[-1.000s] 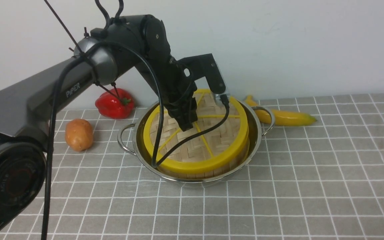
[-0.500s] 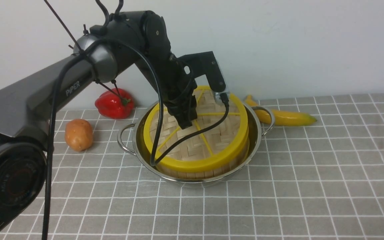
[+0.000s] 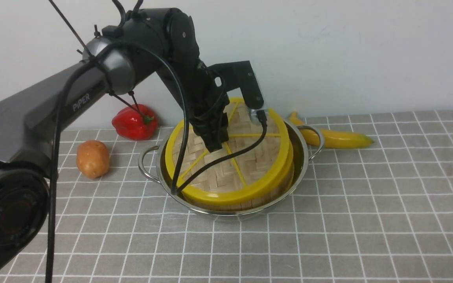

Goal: Place the steamer in the pot on the grey tablecloth, and put the lid on the steamer.
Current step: 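Place the yellow bamboo steamer lid onto the steamer in the pot with the left gripper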

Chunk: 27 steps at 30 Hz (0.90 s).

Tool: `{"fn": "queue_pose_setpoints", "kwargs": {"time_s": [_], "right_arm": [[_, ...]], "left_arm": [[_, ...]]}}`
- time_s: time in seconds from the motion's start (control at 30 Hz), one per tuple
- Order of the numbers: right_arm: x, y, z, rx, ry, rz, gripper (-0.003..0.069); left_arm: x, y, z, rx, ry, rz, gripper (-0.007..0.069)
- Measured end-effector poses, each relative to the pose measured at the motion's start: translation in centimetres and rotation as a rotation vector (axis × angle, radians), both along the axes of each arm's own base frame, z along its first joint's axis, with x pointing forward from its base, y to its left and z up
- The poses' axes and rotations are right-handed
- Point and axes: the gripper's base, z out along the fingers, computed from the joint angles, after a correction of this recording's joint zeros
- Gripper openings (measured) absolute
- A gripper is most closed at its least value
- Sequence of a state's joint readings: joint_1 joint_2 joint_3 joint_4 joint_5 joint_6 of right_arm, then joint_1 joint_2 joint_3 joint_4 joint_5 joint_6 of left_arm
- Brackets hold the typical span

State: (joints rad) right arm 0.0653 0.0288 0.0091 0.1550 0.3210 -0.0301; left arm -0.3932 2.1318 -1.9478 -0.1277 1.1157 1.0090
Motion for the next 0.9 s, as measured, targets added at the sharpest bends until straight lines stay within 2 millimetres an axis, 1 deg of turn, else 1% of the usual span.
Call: {"fn": "queue_pose_setpoints", "kwargs": {"time_s": [0.1, 0.9], "right_arm": [[0.00, 0.00, 0.00, 0.000, 0.000, 0.000, 0.0242], [0.00, 0.00, 0.00, 0.000, 0.000, 0.000, 0.0242]], "left_arm": [[-0.06, 0.04, 0.25, -0.001, -0.005, 0.000, 0.0117], [0.06, -0.27, 0.43, -0.011, -0.036, -0.035, 0.0117]]}}
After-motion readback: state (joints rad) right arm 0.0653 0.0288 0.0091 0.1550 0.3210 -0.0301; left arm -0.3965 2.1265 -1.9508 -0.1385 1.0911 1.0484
